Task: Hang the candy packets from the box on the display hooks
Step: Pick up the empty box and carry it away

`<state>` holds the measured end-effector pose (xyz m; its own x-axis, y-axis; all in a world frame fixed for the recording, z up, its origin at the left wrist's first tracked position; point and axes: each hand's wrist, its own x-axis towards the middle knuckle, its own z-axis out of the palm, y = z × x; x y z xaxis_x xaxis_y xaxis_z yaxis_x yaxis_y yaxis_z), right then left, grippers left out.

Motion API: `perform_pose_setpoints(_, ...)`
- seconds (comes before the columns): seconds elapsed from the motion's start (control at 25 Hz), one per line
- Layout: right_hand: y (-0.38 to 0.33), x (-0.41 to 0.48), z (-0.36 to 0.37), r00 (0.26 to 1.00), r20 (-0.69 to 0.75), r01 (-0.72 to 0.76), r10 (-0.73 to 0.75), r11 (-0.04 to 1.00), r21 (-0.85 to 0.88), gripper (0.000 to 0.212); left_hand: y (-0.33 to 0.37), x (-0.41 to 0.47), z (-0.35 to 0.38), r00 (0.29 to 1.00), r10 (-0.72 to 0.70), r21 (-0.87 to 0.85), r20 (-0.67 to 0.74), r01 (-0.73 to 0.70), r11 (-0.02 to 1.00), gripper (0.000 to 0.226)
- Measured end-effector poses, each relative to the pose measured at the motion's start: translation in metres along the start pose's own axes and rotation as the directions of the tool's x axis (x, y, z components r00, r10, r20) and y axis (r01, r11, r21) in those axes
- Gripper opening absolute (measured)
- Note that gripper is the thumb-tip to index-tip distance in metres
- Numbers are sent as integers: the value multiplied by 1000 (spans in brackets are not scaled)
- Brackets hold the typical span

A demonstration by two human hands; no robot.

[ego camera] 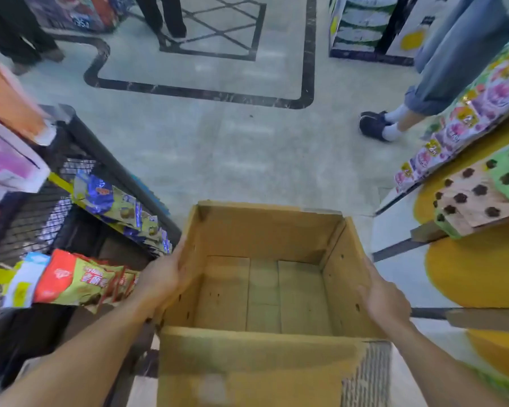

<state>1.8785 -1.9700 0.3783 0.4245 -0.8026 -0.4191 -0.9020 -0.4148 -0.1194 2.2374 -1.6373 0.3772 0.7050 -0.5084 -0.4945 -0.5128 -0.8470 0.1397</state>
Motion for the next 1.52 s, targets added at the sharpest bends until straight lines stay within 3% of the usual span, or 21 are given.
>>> perform_pose_setpoints(0.4, 9, 158, 185, 999, 39, -37, 38, 999, -15, 72, -9, 171, 181, 998, -62, -8, 6, 62, 998, 78)
perform_pose_setpoints(0.72, 10, 161, 264, 997, -4, -71, 71, 994, 85, 75, -20, 198, 249, 990, -79, -46, -113, 75, 996, 85)
perform_pose_setpoints(0.92, 12, 141, 292, 998, -10, -57, 59, 990, 125, 80, -25, 188, 267, 991, -112, -61, -80, 107, 992, 87)
perform_pose_setpoints(1.24, 5, 134, 292, 991, 107, -90, 85, 995, 42, 95, -25, 181, 261, 994, -62, -95, 86, 70, 993, 90)
perform_pose_setpoints(1.32, -3, 131, 269, 975, 193, -117, 111, 993, 16, 82, -18, 171, 243, 987, -47, -11, 156, 49, 999, 83)
perform_pose_setpoints(1.4, -16, 123, 230, 963, 234, -136, 135, 991, -13, 66, -4, 162, 215, 992, 8, 87, 124, -19, 996, 79)
perform_pose_setpoints(1.52, -38, 96, 155, 975, 182, -124, 128, 992, -31, 60, 21, 144, 151, 983, 174, 177, 52, -180, 967, 77)
